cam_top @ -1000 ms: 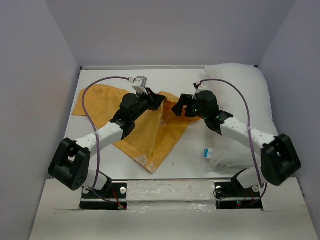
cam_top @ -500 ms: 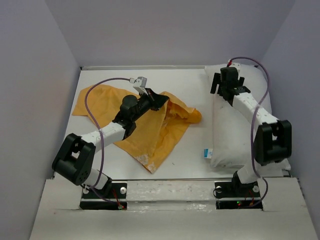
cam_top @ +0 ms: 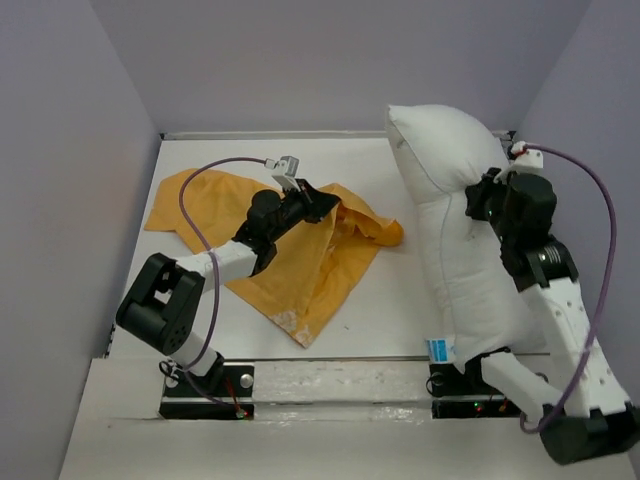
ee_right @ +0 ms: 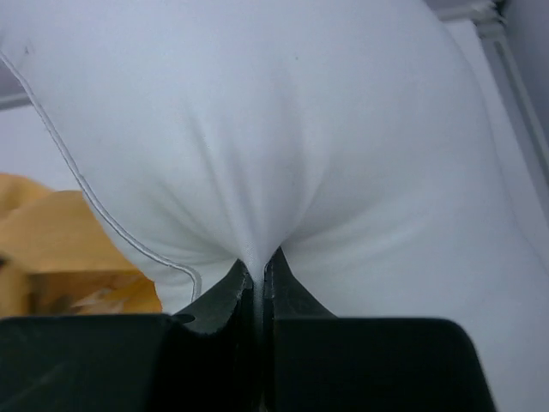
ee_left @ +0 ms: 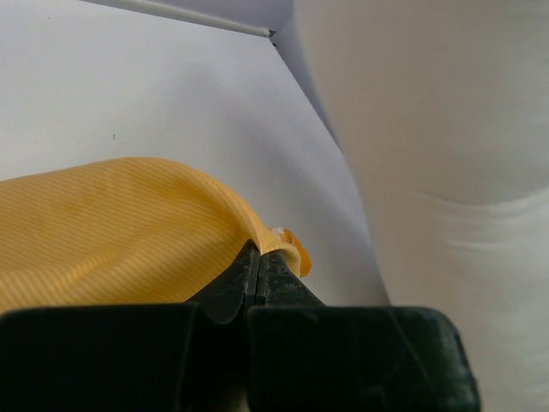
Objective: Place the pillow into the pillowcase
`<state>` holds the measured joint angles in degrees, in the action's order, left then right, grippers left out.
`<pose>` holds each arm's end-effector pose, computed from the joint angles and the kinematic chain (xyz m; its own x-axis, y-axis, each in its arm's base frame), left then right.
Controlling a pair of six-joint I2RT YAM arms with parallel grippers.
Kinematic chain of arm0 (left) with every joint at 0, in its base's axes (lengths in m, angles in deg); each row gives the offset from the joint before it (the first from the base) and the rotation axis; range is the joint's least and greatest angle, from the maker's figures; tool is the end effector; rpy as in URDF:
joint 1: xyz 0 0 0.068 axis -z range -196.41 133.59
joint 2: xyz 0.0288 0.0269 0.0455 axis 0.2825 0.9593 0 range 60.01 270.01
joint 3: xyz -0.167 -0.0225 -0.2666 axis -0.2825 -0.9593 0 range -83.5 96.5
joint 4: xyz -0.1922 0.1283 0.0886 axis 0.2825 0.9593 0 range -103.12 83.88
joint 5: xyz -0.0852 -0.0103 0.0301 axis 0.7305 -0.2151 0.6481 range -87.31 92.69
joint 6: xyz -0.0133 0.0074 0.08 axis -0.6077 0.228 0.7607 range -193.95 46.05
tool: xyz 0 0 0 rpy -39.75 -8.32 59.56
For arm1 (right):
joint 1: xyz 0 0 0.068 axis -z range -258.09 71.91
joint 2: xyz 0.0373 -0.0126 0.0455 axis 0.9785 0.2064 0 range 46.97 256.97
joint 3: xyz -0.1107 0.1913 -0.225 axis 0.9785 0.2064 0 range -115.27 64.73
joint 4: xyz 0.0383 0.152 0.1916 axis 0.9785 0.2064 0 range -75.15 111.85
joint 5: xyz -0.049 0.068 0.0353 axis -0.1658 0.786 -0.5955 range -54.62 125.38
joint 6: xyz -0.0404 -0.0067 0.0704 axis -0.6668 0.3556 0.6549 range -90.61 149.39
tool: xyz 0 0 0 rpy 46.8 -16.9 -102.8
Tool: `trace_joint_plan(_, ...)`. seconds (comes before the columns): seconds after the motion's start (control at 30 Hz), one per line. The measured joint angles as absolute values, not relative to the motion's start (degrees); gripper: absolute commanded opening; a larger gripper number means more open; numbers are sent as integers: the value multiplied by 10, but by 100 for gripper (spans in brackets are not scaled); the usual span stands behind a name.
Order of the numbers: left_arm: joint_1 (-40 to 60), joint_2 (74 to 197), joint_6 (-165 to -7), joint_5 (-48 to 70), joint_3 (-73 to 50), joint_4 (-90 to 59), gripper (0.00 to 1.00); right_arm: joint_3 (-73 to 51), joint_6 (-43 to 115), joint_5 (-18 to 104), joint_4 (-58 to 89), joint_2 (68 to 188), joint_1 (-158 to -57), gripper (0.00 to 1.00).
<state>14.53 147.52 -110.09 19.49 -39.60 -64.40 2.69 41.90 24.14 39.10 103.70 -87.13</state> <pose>0.2940 -0.2000 0.3247 -0.3426 -0.4529 -0.8231 0.6634 0.5037 -0.5533 0.2098 0.0194 0.4054 -0.3068 0.1665 -0.9371 0.0967 0.9849 0.1433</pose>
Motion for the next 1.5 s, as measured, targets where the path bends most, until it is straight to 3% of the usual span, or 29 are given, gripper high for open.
trace_joint_plan(0.1, 135, 1503, -1104, 198, -383, -643, 0, 61, 435, 388, 372, 907, -879, 0)
trace_joint_plan(0.27, 105, 1511, -1105, 200, -364, -645, 0, 132, 452, 631, 334, 791, -879, 0)
trace_joint_plan(0.47, 51, 1527, -1115, 214, -335, -648, 0, 175, 469, 826, 338, 726, -880, 0)
trace_joint_plan(0.6, 26, 1538, -1120, 225, -327, -648, 0, 175, 467, 891, 338, 713, -881, 0)
trace_joint_plan(0.83, 3, 1538, -1120, 254, -327, -648, 0, 168, 446, 887, 407, 732, -883, 0)
trace_joint_plan(1.3, -31, 1457, -1114, 268, -368, -653, 0, 143, 416, 658, 531, 833, -883, 0)
trace_joint_plan(1.5, -41, 1459, -1118, 267, -351, -652, 0, 142, 405, 670, 556, 846, -926, 0)
